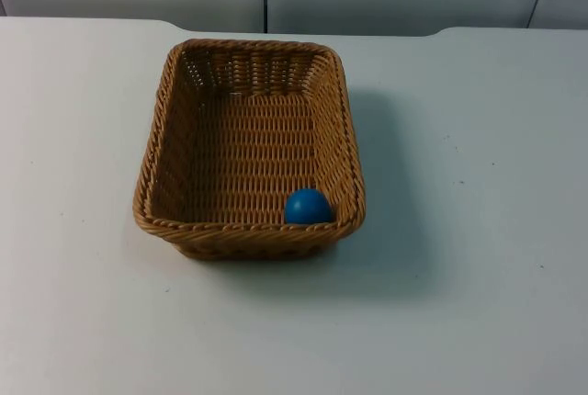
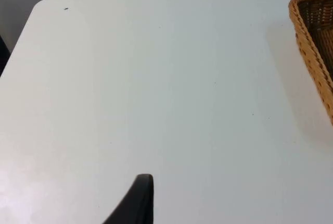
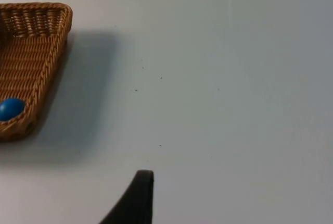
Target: Pick up the basket with the left hand and place the ball into the basket with the right hand.
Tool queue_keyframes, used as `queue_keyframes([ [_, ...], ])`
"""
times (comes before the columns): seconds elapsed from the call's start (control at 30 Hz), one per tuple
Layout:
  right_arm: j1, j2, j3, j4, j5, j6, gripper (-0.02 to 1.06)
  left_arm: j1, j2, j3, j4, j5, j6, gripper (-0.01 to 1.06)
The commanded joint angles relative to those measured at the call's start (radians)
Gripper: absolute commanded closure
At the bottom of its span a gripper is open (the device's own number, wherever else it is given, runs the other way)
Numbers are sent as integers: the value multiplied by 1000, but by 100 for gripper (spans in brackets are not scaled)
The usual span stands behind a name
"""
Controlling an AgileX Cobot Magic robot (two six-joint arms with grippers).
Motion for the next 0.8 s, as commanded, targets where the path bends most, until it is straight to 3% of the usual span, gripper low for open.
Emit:
queue_keyframes([
  [0.0,-7,-3,4,5,-6,0,0,4,-4,2,0,-3,1,0],
  [0.33,-9,-3,4,5,-6,0,0,4,-4,2,0,-3,1,0],
  [0.57,-81,-3,4,5,-6,0,0,4,-4,2,0,-3,1,0],
  [0.77,-53,-3,4,5,-6,0,0,-16,-4,2,0,-3,1,0],
])
